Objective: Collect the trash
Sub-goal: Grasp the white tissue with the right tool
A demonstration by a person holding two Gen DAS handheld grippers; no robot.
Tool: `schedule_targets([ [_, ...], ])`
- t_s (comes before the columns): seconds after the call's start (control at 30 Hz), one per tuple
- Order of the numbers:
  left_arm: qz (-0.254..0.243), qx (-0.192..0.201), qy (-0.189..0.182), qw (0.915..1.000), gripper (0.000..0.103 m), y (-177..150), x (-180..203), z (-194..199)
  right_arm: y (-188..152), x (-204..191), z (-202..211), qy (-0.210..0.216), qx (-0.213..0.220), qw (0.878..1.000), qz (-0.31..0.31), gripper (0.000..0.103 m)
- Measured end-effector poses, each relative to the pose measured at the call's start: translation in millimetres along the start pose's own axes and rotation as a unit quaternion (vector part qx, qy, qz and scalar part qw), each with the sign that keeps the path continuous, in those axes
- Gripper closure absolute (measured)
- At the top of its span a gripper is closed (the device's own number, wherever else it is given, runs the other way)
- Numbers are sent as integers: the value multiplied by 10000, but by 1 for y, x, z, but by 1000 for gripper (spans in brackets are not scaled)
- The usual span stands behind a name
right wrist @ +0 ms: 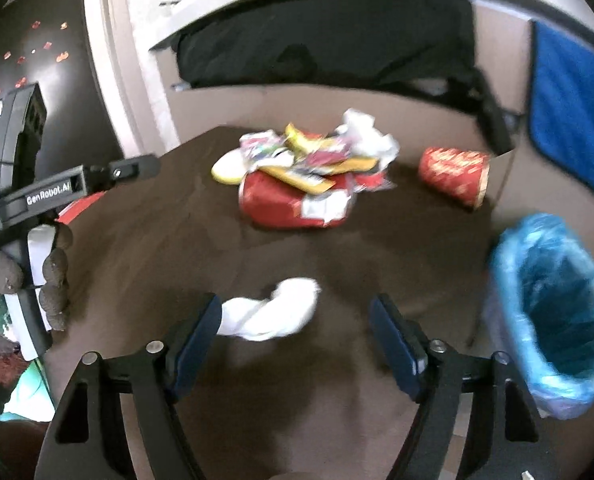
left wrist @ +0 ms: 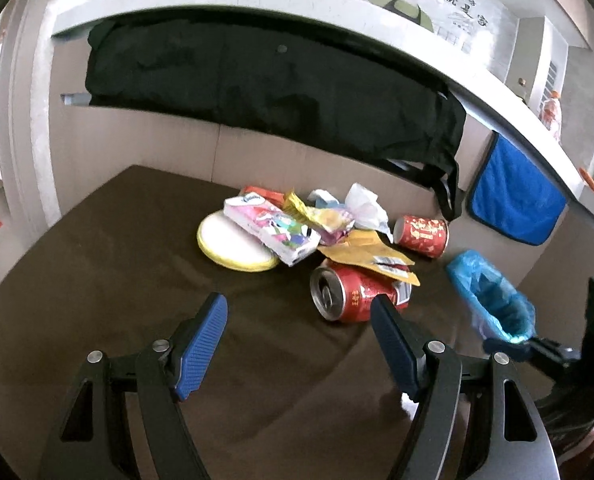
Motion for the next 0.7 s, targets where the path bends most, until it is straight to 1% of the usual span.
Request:
schedule_targets([
  [0.17,19,-155,-171,9997,29,-3,-1,-11,-7,-2,-28,-50,-230,9997,7,32],
  [0.3,28,-213,-242,9995,29,-4,-3,-15,-5,-3,-41,-28,-311,9995,-1,41],
  [0.4,28,-255,-303,9992,29,-4,-2,-17,-2,-2,-47,71,-402,9992,-54,46],
  [0.47,38,-285,-343,9990,29,-3,-1,-21,-2,-2,-51,113,-500,9987,-57,47],
  [0.5,43,-306,-357,9989,29,-3,0,-23,-3,-2,-53,158,-553,9983,-71,53],
  [0.53,46,-321,-369,9988,29,-3,0,-25,-3,-3,-56,204,-621,9978,-88,64],
  [0.6,41,-363,-402,9985,29,-1,3,-30,-4,-1,-58,287,-697,9971,-108,78],
  [0.7,5,-443,-491,9978,29,3,13,-40,-3,7,-55,387,-669,9968,-213,78],
])
Point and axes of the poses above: each gripper's, at about its wrist camera, not at the fingertips, and z roughly against the way its jaws point, x to its right, y to its top, the point moved 5 cm from there along -z, roughly the way its jaws point, and after that the axes turned 3 degrees about -z, right-handed, at the moved point
